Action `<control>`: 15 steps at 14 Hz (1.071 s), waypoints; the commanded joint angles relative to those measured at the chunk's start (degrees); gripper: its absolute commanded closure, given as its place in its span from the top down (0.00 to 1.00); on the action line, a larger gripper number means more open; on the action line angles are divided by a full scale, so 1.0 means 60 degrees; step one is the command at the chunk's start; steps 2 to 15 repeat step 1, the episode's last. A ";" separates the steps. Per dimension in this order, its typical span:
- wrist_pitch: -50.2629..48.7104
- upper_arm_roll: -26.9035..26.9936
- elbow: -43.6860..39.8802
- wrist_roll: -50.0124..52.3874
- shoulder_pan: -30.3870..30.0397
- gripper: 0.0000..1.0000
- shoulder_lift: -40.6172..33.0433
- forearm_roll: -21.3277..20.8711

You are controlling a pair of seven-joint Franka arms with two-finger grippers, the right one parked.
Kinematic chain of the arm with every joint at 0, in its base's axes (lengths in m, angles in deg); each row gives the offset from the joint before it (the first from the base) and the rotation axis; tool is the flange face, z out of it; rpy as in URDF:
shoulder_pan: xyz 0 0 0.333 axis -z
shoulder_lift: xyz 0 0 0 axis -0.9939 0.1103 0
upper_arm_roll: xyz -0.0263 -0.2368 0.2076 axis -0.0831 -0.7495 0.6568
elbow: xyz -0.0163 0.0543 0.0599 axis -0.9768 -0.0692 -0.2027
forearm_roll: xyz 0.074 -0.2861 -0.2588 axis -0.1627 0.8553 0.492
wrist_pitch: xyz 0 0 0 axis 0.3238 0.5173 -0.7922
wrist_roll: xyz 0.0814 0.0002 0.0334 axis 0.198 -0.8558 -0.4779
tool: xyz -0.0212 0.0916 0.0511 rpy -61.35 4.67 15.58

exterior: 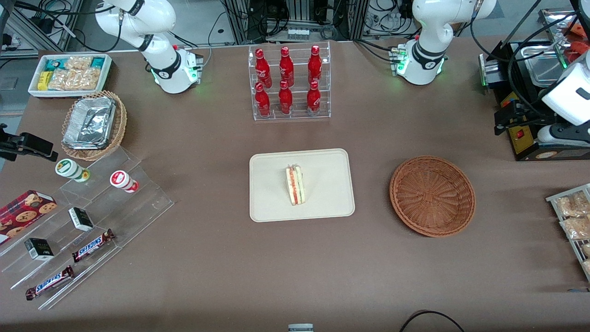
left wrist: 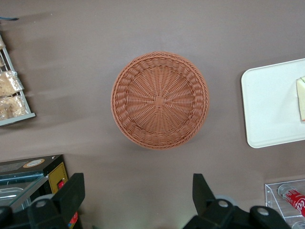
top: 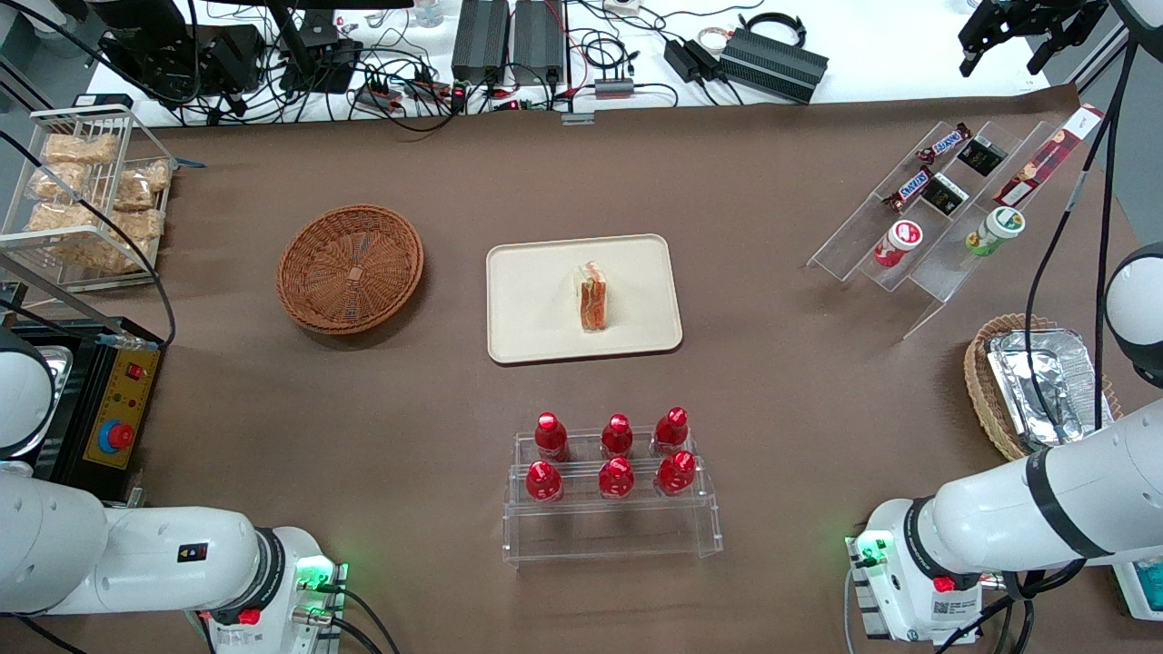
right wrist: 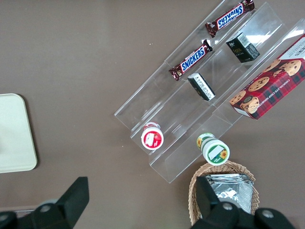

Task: Place sandwich from basket to tray

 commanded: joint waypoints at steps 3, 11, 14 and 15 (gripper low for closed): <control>-0.0175 -0.0081 -0.0243 0.0371 -0.0167 1.00 0.0080 0.0068; -0.0175 -0.0081 -0.0243 0.0371 -0.0167 1.00 0.0080 0.0068; -0.0175 -0.0081 -0.0243 0.0371 -0.0167 1.00 0.0080 0.0068; -0.0175 -0.0081 -0.0243 0.0371 -0.0167 1.00 0.0080 0.0068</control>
